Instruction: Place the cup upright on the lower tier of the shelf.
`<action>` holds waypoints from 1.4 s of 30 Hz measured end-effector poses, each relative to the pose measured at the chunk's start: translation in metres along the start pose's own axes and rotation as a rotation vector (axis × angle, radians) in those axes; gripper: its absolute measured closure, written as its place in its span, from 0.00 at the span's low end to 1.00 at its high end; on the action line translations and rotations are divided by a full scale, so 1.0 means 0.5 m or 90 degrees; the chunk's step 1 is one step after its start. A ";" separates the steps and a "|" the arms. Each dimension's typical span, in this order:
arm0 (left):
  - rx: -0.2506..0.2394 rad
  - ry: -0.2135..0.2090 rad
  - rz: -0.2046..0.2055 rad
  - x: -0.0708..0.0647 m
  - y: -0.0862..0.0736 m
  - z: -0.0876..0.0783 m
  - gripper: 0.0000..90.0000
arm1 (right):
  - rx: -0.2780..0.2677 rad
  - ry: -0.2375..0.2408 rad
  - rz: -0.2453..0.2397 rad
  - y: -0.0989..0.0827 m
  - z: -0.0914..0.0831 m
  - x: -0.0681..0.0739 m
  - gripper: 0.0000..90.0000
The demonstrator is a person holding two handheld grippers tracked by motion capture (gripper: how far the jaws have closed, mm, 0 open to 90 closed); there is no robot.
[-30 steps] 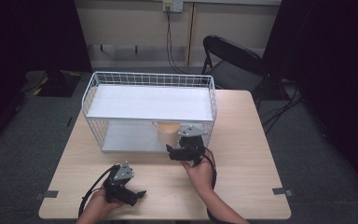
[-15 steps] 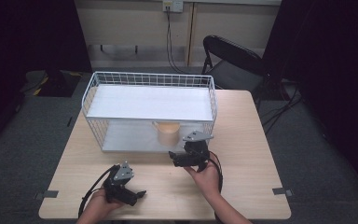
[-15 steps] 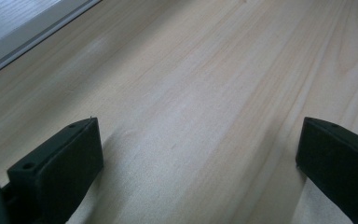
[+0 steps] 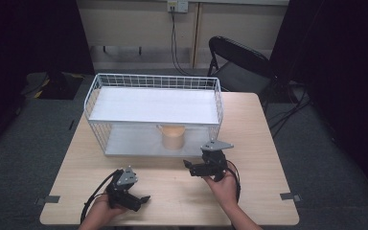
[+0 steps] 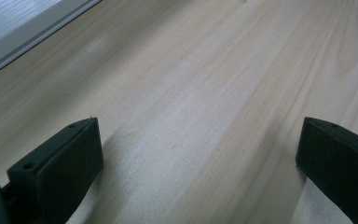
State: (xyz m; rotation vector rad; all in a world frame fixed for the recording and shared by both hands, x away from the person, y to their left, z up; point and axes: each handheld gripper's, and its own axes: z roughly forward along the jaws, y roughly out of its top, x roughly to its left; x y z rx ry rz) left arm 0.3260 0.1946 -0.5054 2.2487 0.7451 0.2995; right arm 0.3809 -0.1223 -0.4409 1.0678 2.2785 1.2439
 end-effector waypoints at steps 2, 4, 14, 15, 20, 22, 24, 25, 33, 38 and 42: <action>0.000 0.001 -0.001 0.000 0.000 0.000 0.00 | -0.003 -0.001 -0.004 -0.002 -0.005 -0.002 0.15; -0.001 0.001 0.000 0.000 0.000 0.000 0.00 | -0.003 0.003 -0.005 -0.005 -0.011 -0.003 0.15; -0.002 0.002 -0.003 -0.001 -0.001 0.000 0.00 | 0.000 0.008 -0.017 -0.018 -0.037 -0.017 0.16; -0.002 0.002 -0.002 -0.001 -0.001 -0.001 0.00 | 0.000 0.011 -0.015 -0.018 -0.040 -0.020 0.16; -0.002 0.002 -0.003 -0.001 -0.001 0.000 0.00 | -0.001 0.013 -0.018 -0.022 -0.049 -0.026 0.16; -0.001 0.002 -0.002 -0.001 -0.001 -0.001 0.00 | 0.001 0.013 -0.019 -0.024 -0.051 -0.028 0.16; -0.002 0.003 -0.003 -0.001 -0.001 -0.001 0.00 | -0.001 0.011 -0.019 -0.027 -0.055 -0.030 0.16; -0.002 0.004 -0.004 0.000 -0.001 -0.001 0.00 | -0.001 0.011 -0.019 -0.028 -0.057 -0.031 0.16; -0.002 0.003 -0.004 0.000 -0.001 0.000 0.00 | -0.002 0.010 -0.017 -0.033 -0.071 -0.042 0.16; -0.001 0.003 -0.004 0.000 -0.001 -0.001 0.00 | -0.004 0.013 -0.014 -0.037 -0.079 -0.047 0.16; -0.001 0.003 -0.004 0.000 -0.001 -0.001 0.00 | -0.007 0.012 -0.015 -0.040 -0.086 -0.050 0.16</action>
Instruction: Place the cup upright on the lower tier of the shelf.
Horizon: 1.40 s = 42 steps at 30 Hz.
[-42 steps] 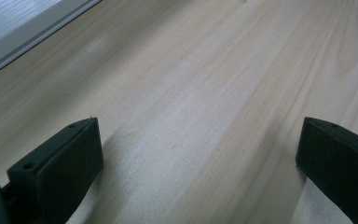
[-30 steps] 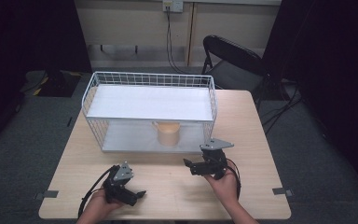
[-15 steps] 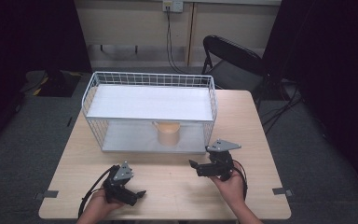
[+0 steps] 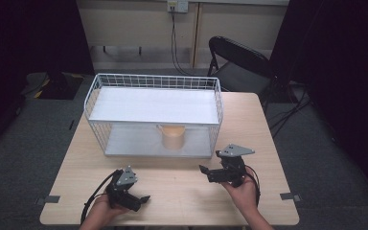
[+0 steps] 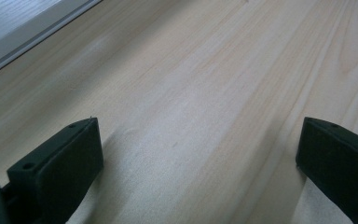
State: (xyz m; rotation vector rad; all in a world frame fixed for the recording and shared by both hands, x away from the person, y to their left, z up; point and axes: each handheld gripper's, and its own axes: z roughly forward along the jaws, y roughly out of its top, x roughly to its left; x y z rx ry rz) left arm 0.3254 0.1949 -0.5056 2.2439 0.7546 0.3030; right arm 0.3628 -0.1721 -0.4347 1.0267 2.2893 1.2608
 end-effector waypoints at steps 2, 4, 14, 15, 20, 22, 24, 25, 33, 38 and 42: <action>0.000 0.000 0.000 0.000 0.000 0.000 0.00 | -0.001 0.003 0.001 -0.001 -0.002 -0.002 0.16; 0.001 0.000 0.000 0.000 0.000 0.000 0.00 | -0.001 0.004 0.001 -0.002 -0.005 -0.003 0.16; 0.000 0.000 0.000 0.000 0.000 0.000 0.00 | 0.005 0.010 0.004 -0.021 -0.018 -0.017 0.16; 0.000 0.000 0.000 0.000 0.000 0.000 0.00 | 0.005 0.010 0.003 -0.022 -0.019 -0.019 0.16; 0.000 0.000 0.000 0.000 0.000 0.000 0.00 | 0.005 0.011 -0.001 -0.029 -0.026 -0.023 0.16; 0.000 0.000 0.000 0.000 0.000 0.000 0.00 | 0.006 0.011 -0.001 -0.032 -0.028 -0.026 0.16; 0.001 0.000 0.000 0.000 0.000 0.000 0.00 | 0.005 0.011 -0.002 -0.036 -0.031 -0.028 0.16; 0.001 -0.001 0.000 0.000 0.000 0.000 0.00 | 0.003 0.015 -0.004 -0.038 -0.033 -0.030 0.16; 0.002 -0.001 0.001 0.000 0.000 0.000 0.00 | 0.004 0.019 -0.010 -0.057 -0.048 -0.044 0.16; 0.000 0.000 0.000 0.000 0.000 0.000 0.00 | 0.006 0.028 -0.018 -0.073 -0.058 -0.057 0.16; 0.003 -0.001 0.000 0.000 0.000 -0.001 0.00 | 0.007 0.023 -0.023 -0.087 -0.068 -0.066 0.16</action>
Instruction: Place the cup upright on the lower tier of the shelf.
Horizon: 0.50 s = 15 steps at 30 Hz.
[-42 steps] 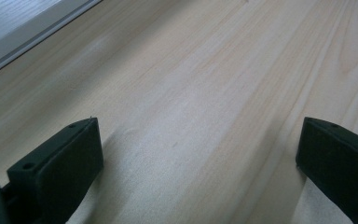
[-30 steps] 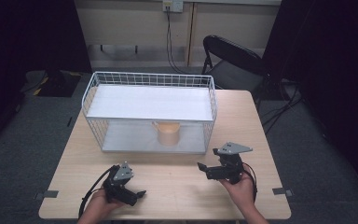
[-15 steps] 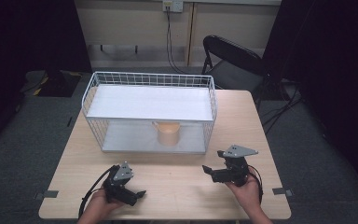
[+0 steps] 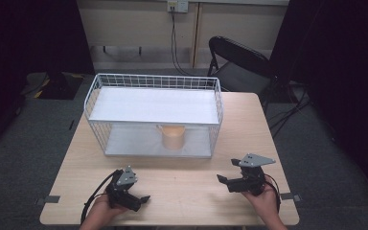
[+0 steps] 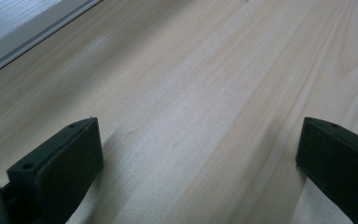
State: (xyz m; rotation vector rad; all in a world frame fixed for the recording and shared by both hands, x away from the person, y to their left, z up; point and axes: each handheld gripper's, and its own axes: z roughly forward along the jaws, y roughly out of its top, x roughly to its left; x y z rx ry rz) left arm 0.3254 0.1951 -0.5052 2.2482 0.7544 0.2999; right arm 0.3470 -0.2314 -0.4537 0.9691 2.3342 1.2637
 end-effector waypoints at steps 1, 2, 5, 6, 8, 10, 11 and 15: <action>-0.003 0.002 0.000 0.000 0.000 0.001 0.00 | -0.001 0.000 0.001 -0.004 -0.002 -0.003 0.16; -0.003 0.001 0.000 0.000 0.000 0.001 0.00 | -0.001 0.001 0.003 -0.007 -0.004 -0.006 0.16; -0.003 0.001 0.000 0.000 0.000 0.001 0.00 | 0.002 -0.004 0.000 -0.019 -0.008 -0.014 0.16; -0.003 0.001 0.000 0.000 0.000 0.001 0.00 | 0.001 -0.003 0.001 -0.023 -0.009 -0.017 0.16; -0.003 0.001 0.000 0.000 0.000 0.001 0.00 | -0.002 -0.003 0.001 -0.030 -0.010 -0.022 0.16; 0.000 0.000 0.000 0.000 0.000 0.000 0.00 | 0.004 -0.003 0.001 -0.037 -0.009 -0.026 0.16; -0.003 0.001 0.000 0.000 0.000 0.001 0.00 | 0.006 -0.003 -0.001 -0.041 -0.009 -0.028 0.16; -0.003 0.001 0.000 0.000 0.000 0.001 0.00 | 0.018 -0.007 -0.008 -0.056 -0.005 -0.034 0.16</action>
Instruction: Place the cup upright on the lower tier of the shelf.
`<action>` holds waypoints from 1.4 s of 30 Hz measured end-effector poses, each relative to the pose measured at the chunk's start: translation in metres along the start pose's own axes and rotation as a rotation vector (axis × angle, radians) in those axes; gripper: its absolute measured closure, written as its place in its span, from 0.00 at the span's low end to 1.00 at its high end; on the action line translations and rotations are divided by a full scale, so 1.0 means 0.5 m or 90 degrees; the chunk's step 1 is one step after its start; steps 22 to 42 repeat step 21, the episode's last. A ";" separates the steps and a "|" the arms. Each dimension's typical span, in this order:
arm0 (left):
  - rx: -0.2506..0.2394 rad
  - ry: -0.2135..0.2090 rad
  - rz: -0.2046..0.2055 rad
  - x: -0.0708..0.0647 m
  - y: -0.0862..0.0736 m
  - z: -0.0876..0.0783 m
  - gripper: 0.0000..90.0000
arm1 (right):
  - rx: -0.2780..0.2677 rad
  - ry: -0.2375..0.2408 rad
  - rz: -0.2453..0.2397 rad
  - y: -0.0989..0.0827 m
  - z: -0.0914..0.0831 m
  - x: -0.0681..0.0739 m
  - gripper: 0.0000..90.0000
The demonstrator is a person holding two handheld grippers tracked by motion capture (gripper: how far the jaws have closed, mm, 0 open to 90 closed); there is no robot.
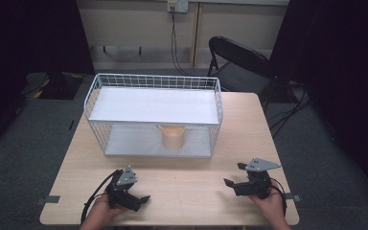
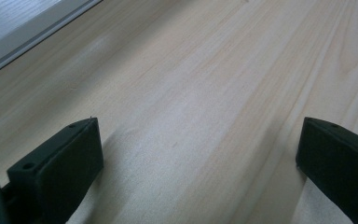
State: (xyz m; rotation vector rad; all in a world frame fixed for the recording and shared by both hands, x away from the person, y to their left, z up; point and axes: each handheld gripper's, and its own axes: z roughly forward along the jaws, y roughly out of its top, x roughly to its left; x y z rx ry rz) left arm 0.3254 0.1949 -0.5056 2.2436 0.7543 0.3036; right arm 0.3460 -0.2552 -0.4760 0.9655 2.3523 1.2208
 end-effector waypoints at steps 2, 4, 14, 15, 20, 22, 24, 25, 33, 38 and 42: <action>0.000 0.000 0.000 0.000 0.000 0.000 0.00 | 0.005 -0.004 -0.002 -0.006 0.001 -0.003 0.16; 0.000 0.000 -0.001 0.000 0.000 0.000 0.00 | 0.008 -0.002 -0.002 -0.011 0.004 -0.006 0.16; -0.002 0.002 -0.001 0.000 -0.001 0.000 0.00 | 0.041 0.010 -0.014 -0.029 0.027 -0.009 0.17; -0.003 0.002 -0.003 -0.001 -0.001 0.000 0.00 | 0.044 0.008 -0.020 -0.031 0.030 -0.008 0.17; -0.003 0.002 -0.003 -0.001 -0.001 0.000 0.00 | 0.051 0.018 -0.015 -0.032 0.034 -0.007 0.17; -0.003 0.002 -0.003 -0.001 -0.001 0.000 0.00 | 0.054 0.022 -0.013 -0.028 0.034 -0.006 0.17; -0.003 0.002 -0.003 -0.001 -0.001 0.000 0.00 | 0.054 0.022 -0.013 -0.028 0.034 -0.006 0.17; -0.003 0.002 -0.003 -0.001 -0.001 0.000 0.00 | 0.054 0.022 -0.013 -0.028 0.034 -0.006 0.17; -0.003 0.002 -0.003 -0.001 -0.001 0.000 0.00 | 0.054 0.022 -0.013 -0.028 0.034 -0.006 0.17; -0.003 0.002 -0.003 -0.001 -0.001 0.000 0.00 | 0.054 0.022 -0.013 -0.028 0.034 -0.006 0.17; -0.003 0.002 -0.003 -0.001 -0.001 0.000 0.00 | 0.054 0.022 -0.013 -0.028 0.034 -0.006 0.17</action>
